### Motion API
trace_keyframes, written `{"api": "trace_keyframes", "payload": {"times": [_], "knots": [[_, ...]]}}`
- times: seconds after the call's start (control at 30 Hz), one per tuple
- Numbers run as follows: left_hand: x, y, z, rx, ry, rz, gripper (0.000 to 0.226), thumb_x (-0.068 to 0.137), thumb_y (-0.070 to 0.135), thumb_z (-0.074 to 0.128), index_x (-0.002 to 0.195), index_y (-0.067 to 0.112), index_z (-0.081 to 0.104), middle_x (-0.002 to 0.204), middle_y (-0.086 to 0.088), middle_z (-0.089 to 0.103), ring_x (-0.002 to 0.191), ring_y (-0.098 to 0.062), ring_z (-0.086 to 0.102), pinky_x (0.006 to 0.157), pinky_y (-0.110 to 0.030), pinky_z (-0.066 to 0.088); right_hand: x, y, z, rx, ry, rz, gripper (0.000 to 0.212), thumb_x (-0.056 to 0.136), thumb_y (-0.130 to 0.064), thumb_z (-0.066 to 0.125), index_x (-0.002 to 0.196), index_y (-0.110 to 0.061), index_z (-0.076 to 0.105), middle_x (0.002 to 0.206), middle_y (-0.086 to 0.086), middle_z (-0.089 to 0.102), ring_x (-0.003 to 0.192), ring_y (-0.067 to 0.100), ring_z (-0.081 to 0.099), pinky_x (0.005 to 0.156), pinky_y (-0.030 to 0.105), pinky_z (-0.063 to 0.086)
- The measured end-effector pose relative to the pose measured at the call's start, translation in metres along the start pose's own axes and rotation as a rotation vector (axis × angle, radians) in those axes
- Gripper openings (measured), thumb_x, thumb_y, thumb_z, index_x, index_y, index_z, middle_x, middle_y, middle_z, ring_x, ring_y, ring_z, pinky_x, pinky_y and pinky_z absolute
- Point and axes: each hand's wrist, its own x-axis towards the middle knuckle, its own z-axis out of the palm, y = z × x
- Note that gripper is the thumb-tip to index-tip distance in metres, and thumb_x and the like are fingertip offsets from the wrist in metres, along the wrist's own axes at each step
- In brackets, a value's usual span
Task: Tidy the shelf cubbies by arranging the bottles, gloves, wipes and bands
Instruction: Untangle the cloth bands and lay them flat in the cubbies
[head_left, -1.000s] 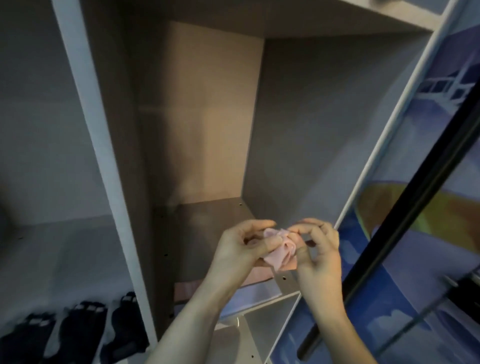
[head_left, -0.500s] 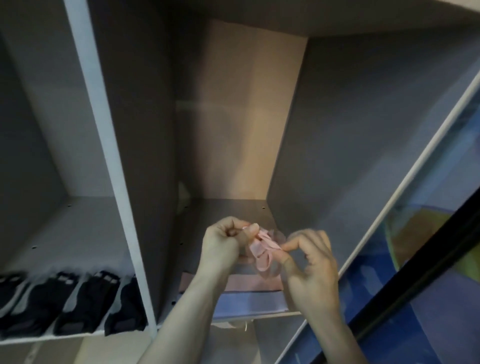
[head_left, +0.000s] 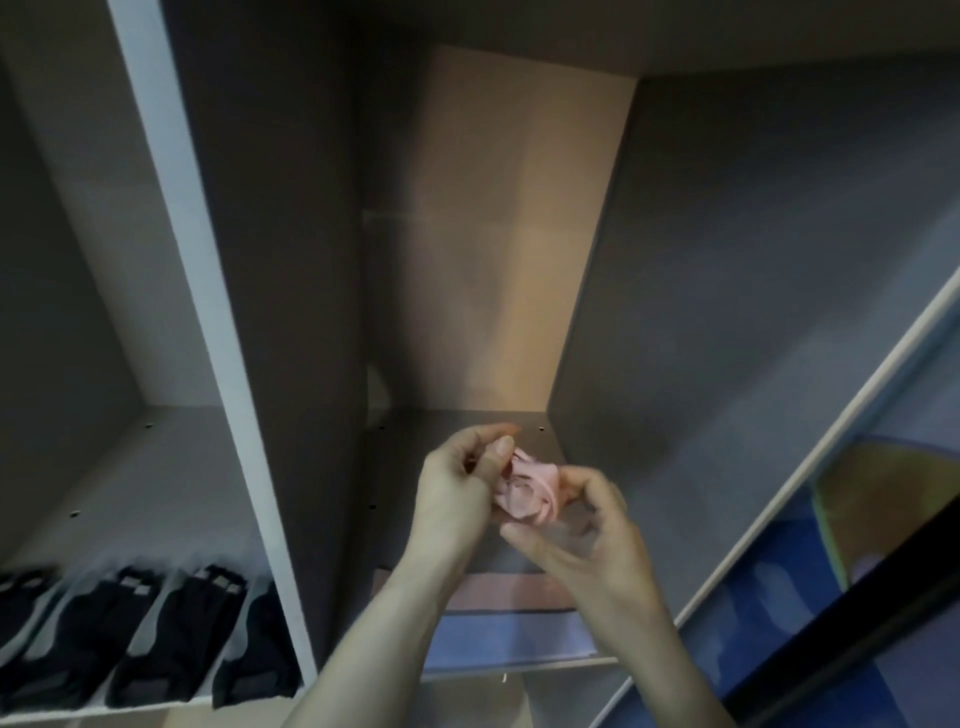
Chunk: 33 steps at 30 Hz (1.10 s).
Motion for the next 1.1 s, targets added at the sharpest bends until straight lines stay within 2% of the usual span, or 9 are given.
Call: {"api": "trace_keyframes", "payload": {"times": [0.13, 0.23, 0.3, 0.43, 0.57, 0.7, 0.83, 1.0, 1.1], "knots": [[0.0, 0.006, -0.005, 0.095, -0.176, -0.032, 0.019, 0.091, 0.008, 0.06, 0.109, 0.01, 0.067, 0.093, -0.013, 0.07, 0.073, -0.022, 0.068, 0.065, -0.043, 0.058, 0.014, 0.003, -0.001, 0.068, 0.187, -0.09, 0.018, 0.072, -0.028, 0.07, 0.087, -0.032, 0.062, 0.084, 0.0, 0.064, 0.073, 0.022, 0.058, 0.067, 0.034, 0.048], [-0.004, 0.006, -0.009, 0.229, -0.302, -0.003, 0.009, 0.085, 0.014, 0.068, 0.092, 0.014, 0.074, 0.087, -0.021, 0.067, 0.076, -0.023, 0.064, 0.069, -0.045, 0.057, 0.023, 0.004, -0.012, 0.157, 0.297, -0.121, 0.042, 0.073, 0.015, 0.065, 0.081, -0.026, 0.061, 0.082, 0.004, 0.063, 0.073, 0.016, 0.058, 0.065, 0.021, 0.046], [-0.006, 0.007, -0.006, 0.223, -0.316, 0.015, 0.019, 0.082, 0.029, 0.07, 0.087, 0.011, 0.074, 0.089, -0.021, 0.068, 0.079, -0.026, 0.064, 0.065, -0.046, 0.057, 0.024, 0.001, -0.015, 0.218, 0.259, -0.091, 0.044, 0.072, 0.023, 0.061, 0.075, -0.021, 0.063, 0.075, 0.002, 0.063, 0.068, 0.01, 0.057, 0.06, 0.016, 0.046], [-0.004, 0.005, 0.002, 0.223, -0.237, 0.039, 0.03, 0.074, 0.042, 0.071, 0.08, 0.012, 0.071, 0.072, -0.012, 0.067, 0.062, -0.02, 0.059, 0.048, -0.028, 0.045, 0.022, -0.002, -0.013, 0.271, 0.064, -0.041, 0.015, 0.07, -0.008, 0.074, 0.072, -0.018, 0.065, 0.069, -0.003, 0.064, 0.065, 0.004, 0.057, 0.059, 0.015, 0.046], [0.002, 0.0, 0.007, 0.351, -0.07, 0.13, 0.017, 0.074, 0.035, 0.077, 0.074, 0.02, 0.069, 0.068, 0.002, 0.069, 0.061, -0.015, 0.062, 0.053, -0.031, 0.048, 0.015, 0.0, -0.021, 0.358, -0.204, 0.062, 0.034, 0.067, -0.038, 0.072, 0.096, -0.02, 0.067, 0.098, 0.007, 0.071, 0.091, 0.019, 0.065, 0.08, 0.034, 0.05], [-0.002, 0.002, 0.016, 0.387, -0.013, 0.145, 0.019, 0.071, 0.031, 0.08, 0.069, 0.017, 0.068, 0.065, -0.003, 0.069, 0.064, -0.026, 0.068, 0.056, -0.041, 0.056, 0.014, 0.0, -0.021, 0.283, 0.002, 0.02, 0.016, 0.07, -0.022, 0.071, 0.085, -0.025, 0.068, 0.087, 0.011, 0.069, 0.081, 0.02, 0.064, 0.077, 0.04, 0.051], [-0.004, 0.002, 0.017, 0.183, -0.074, 0.008, 0.025, 0.08, 0.02, 0.073, 0.072, -0.001, 0.063, 0.073, -0.021, 0.068, 0.062, -0.032, 0.066, 0.053, -0.041, 0.058, 0.019, 0.003, -0.028, 0.187, 0.319, -0.043, 0.038, 0.066, 0.015, 0.059, 0.067, -0.023, 0.059, 0.078, 0.01, 0.058, 0.073, 0.015, 0.059, 0.068, 0.023, 0.046], [-0.003, 0.006, 0.016, -0.023, -0.049, -0.059, 0.016, 0.088, 0.006, 0.063, 0.101, -0.001, 0.058, 0.076, -0.015, 0.063, 0.07, -0.023, 0.066, 0.051, -0.032, 0.057, 0.016, -0.001, -0.025, 0.327, 0.326, 0.055, 0.033, 0.078, 0.017, 0.058, 0.076, -0.016, 0.053, 0.072, 0.002, 0.055, 0.064, 0.007, 0.053, 0.059, 0.015, 0.043], [-0.001, 0.007, 0.014, -0.032, -0.111, -0.037, 0.037, 0.085, -0.004, 0.063, 0.118, 0.01, 0.055, 0.075, -0.008, 0.058, 0.07, -0.02, 0.066, 0.059, -0.032, 0.057, 0.018, -0.007, -0.025, 0.418, 0.281, 0.13, 0.021, 0.083, 0.01, 0.06, 0.084, -0.01, 0.054, 0.068, -0.001, 0.061, 0.051, 0.0, 0.055, 0.047, 0.009, 0.04]]}}
